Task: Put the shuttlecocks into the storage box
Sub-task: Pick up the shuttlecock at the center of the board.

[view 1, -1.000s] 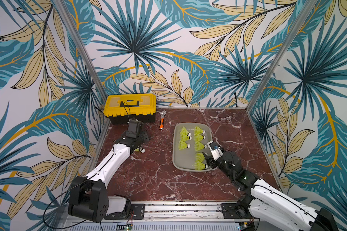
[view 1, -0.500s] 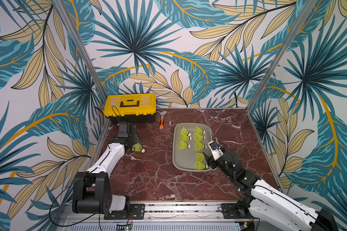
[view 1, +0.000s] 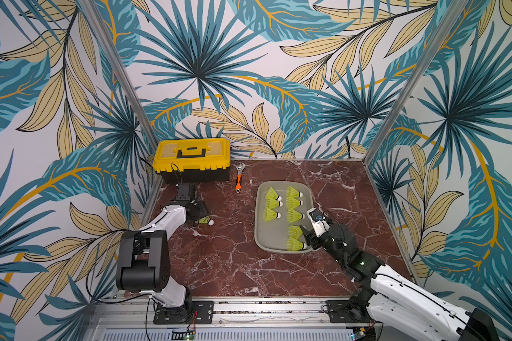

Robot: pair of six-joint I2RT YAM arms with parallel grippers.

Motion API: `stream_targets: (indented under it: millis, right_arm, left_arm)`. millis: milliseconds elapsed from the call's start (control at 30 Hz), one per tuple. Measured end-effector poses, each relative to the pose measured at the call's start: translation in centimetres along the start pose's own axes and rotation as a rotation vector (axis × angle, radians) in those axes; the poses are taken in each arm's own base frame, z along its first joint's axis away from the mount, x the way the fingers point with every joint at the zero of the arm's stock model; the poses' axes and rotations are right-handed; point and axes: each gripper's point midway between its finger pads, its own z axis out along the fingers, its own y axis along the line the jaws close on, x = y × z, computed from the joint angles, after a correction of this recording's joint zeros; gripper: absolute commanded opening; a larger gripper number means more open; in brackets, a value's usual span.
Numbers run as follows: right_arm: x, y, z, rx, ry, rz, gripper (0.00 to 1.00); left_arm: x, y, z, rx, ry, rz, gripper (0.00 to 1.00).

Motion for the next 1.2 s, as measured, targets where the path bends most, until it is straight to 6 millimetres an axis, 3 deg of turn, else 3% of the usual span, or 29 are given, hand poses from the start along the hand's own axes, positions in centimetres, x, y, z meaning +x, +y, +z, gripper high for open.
stream_targets:
  millis: [267,467,800,1133,1200]
  right_arm:
    - [0.1,0.0,0.0,-0.001,0.003,0.004,0.74]
    - [0.1,0.0,0.0,-0.001,0.003,0.006,0.74]
    - [0.2,0.1,0.1,-0.002,0.007,0.012,0.74]
    - [0.2,0.1,0.1,-0.006,0.007,0.017,0.74]
    - [0.2,0.2,0.1,-0.009,0.006,0.019,0.74]
  left_arm:
    - [0.2,-0.7,-0.4,0.022,0.054,0.016,0.5]
    - [1.9,-0.5,-0.6,0.019,0.132,0.007,0.48]
    - [2.7,-1.5,-1.8,0.078,0.163,-0.006,0.23]
    - [3.3,-1.8,-2.4,0.113,0.168,-0.017,0.18]
    - [3.5,-1.8,-2.3,0.113,0.172,-0.018,0.12]
